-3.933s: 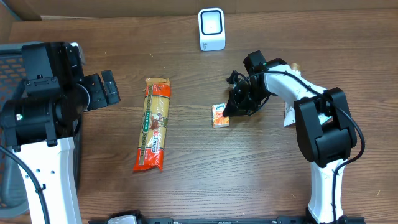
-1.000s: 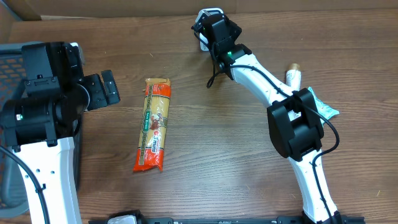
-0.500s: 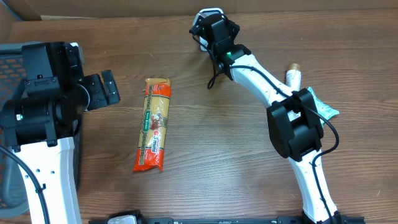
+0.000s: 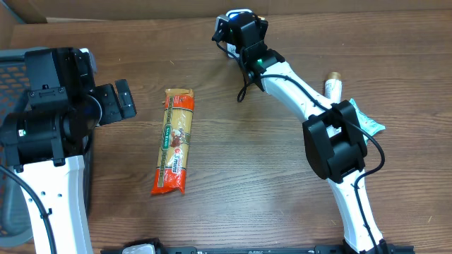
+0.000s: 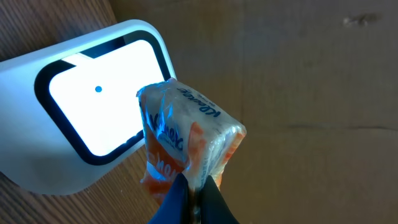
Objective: Scan the item barcode
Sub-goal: 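Hold the Kleenex pack over the scanner window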
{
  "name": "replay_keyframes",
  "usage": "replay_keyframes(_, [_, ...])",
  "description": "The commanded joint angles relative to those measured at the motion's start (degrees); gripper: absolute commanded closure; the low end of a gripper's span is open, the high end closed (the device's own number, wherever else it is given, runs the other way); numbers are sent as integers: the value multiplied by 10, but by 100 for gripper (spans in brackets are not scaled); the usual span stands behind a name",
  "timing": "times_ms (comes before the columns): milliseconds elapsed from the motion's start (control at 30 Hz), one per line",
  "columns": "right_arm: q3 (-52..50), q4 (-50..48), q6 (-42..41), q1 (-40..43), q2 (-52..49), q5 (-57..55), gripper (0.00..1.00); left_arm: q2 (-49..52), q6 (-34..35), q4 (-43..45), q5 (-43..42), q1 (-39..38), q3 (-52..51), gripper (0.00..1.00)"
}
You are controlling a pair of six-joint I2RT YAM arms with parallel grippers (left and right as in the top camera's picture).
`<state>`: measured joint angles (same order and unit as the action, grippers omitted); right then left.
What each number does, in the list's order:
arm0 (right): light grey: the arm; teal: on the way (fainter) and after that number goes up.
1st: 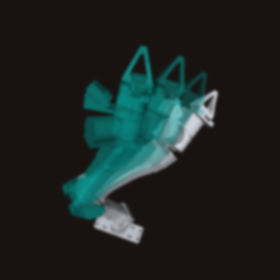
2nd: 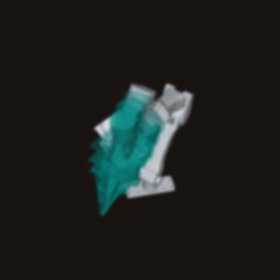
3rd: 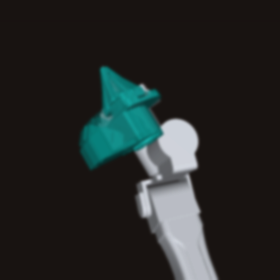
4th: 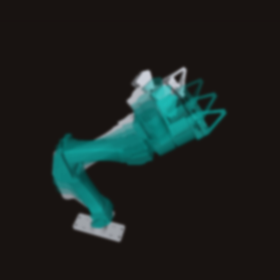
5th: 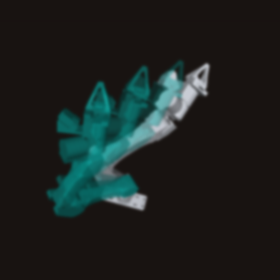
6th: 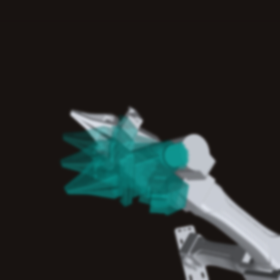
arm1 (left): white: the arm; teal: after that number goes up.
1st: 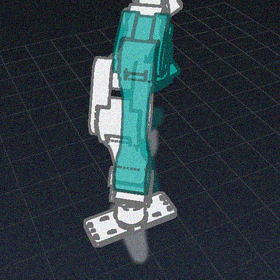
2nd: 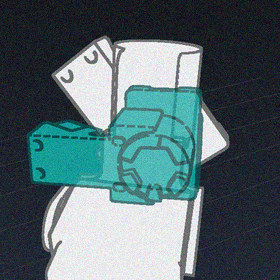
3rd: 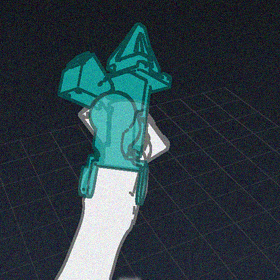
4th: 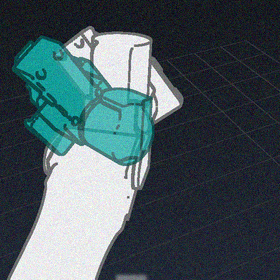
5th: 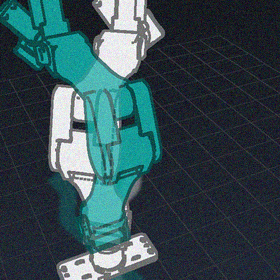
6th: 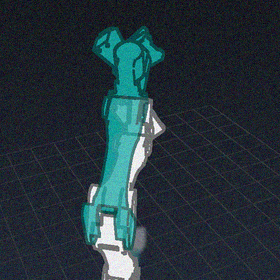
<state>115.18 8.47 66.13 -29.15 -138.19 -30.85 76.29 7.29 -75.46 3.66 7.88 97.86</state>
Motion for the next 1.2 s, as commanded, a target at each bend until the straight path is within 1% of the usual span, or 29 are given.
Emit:
replay_keyframes(0, [7,-7,19,-10,-14,5,96,2,-9,1,-3,-1,4,0])
replay_keyframes(500, [7,-4,10,-21,-15,5,96,2,-9,1,-3,-1,4,0])
replay_keyframes(567, [7,-1,-40,-27,-1,-2,96,2,-9,1,-3,-1,4,0])
replay_keyframes(667, [7,32,-113,-30,38,1,97,2,-9,1,-3,-1,4,0])
replay_keyframes(800, [7,151,-231,-33,129,20,96,2,-9,1,-3,-1,4,0])
replay_keyframes(900, [7,280,-353,-33,203,82,97,2,-9,1,-3,-1,4,0])
replay_keyframes(967, [7,372,-422,-28,248,142,96,2,-9,1,-3,-1,4,0])
replay_keyframes(1067, [7,505,-506,-12,300,223,96,2,-9,1,-3,-1,4,0])
replay_keyframes(1100, [7,564,-544,-2,315,243,96,2,-9,1,-3,-1,4,0])
replay_keyframes(1167, [7,654,-586,16,320,250,96,2,-9,1,-3,-1,4,0])
